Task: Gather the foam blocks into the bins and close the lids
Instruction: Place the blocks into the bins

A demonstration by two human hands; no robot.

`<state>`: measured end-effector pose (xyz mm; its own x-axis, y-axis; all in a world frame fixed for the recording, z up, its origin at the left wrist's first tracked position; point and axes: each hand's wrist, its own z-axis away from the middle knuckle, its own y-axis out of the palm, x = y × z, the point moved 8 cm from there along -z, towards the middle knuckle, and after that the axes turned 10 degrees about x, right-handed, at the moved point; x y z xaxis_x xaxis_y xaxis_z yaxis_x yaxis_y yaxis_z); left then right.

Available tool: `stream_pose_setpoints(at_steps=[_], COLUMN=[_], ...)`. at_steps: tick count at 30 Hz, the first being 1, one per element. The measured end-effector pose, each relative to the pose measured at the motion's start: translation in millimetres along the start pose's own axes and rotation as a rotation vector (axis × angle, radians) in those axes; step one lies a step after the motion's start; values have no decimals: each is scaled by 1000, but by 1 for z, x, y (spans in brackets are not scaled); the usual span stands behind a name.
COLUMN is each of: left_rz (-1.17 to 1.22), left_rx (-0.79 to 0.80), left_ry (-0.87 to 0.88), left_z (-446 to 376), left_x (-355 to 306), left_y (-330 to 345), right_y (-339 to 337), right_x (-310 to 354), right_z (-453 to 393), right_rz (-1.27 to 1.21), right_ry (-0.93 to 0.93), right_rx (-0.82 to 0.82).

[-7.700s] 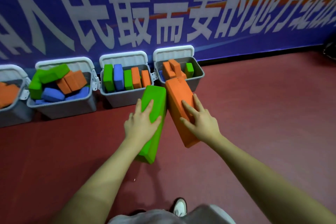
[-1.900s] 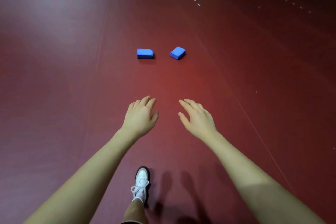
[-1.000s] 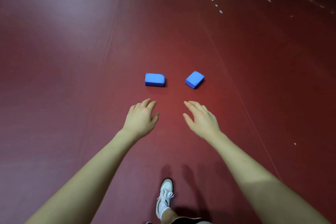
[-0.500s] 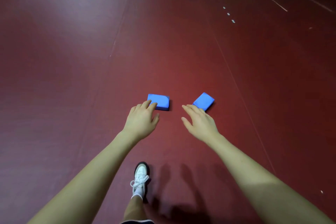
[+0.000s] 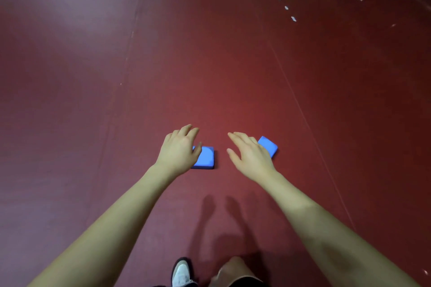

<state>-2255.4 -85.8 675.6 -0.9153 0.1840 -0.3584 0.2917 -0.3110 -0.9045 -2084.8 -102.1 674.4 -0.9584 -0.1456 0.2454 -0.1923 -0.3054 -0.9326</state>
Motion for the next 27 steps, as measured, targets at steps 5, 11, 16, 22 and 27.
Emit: stream_pose_setpoints(at_steps=[5, 11, 16, 22, 27], left_rz=[12, 10, 37, 47, 50], left_rx=[55, 103, 140, 213, 289], left_ry=[-31, -137, -209, -270, -293], left_z=[-78, -167, -231, -289, -332], left_x=[20, 36, 53, 87, 135], left_y=[3, 14, 33, 82, 154], right_y=[-4, 11, 29, 83, 156], right_x=[-30, -67, -89, -110, -122], right_z=[-84, -187, -260, -319, -374], right_rz=[7, -16, 20, -58, -1], right_ry=[-32, -72, -130, -124, -142], right_rx=[46, 139, 225, 315, 404])
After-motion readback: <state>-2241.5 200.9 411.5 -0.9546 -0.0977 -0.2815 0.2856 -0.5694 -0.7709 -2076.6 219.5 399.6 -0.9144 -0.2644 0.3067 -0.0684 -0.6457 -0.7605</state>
